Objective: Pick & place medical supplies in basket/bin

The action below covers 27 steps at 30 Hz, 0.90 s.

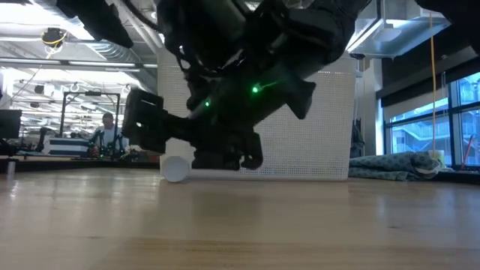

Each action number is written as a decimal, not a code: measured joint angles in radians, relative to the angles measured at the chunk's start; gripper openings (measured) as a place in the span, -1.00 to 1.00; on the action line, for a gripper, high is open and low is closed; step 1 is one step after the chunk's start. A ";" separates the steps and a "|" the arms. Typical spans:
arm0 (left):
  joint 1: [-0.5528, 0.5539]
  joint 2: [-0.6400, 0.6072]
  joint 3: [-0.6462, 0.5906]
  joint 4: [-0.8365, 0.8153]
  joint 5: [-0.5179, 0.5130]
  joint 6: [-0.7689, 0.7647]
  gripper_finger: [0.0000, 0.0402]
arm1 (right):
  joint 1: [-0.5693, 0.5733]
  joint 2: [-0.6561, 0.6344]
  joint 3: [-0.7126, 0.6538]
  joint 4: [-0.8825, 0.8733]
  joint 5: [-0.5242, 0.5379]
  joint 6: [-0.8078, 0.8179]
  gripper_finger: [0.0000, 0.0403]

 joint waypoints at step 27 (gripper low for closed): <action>0.000 0.000 0.000 -0.025 -0.003 0.001 -0.31 | -0.013 0.030 0.002 -0.107 0.003 -0.014 0.48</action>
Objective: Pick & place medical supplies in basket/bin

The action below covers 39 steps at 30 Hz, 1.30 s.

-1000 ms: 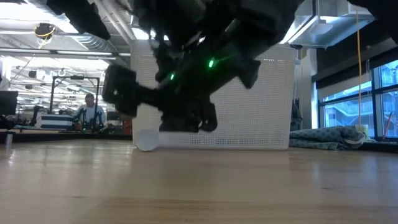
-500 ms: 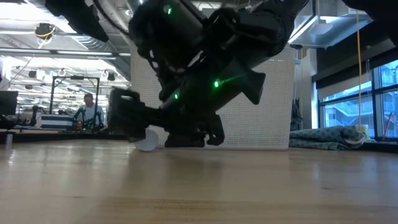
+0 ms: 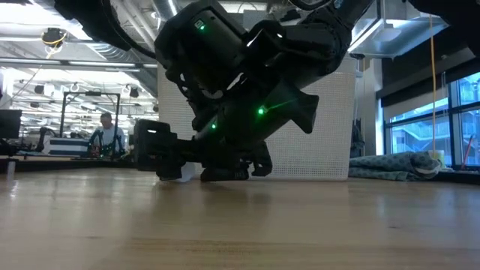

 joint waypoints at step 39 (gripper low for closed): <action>0.000 -0.111 0.068 -0.017 0.056 -0.050 -0.33 | 0.019 -0.165 0.720 -1.029 -0.588 -0.376 -0.24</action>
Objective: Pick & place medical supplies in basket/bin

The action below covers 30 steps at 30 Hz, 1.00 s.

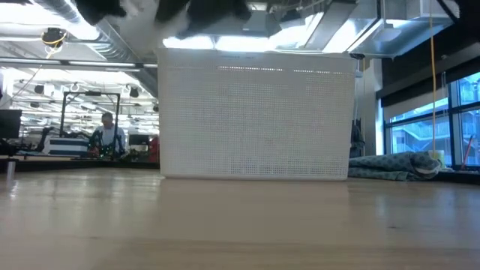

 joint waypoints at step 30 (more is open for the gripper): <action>0.000 0.209 0.054 0.207 0.279 0.123 0.21 | -0.058 -0.154 0.074 -0.066 -0.270 0.011 -0.24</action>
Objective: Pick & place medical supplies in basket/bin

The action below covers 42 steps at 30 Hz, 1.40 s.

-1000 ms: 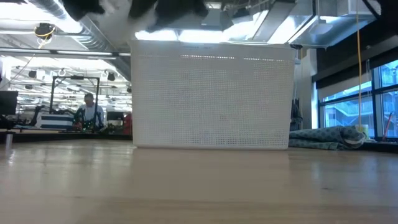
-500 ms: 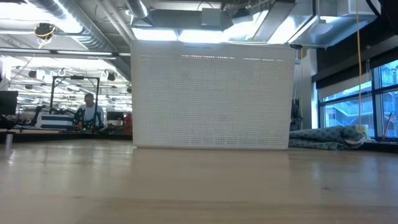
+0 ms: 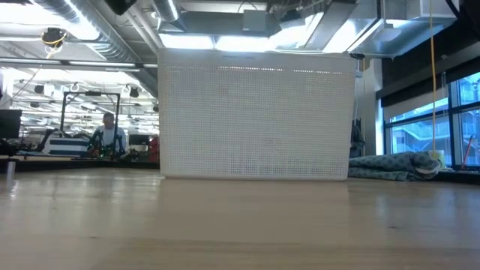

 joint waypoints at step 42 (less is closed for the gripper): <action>0.027 0.048 0.000 0.235 0.112 -0.073 0.05 | 0.024 0.006 -0.001 0.060 -0.052 0.002 -0.23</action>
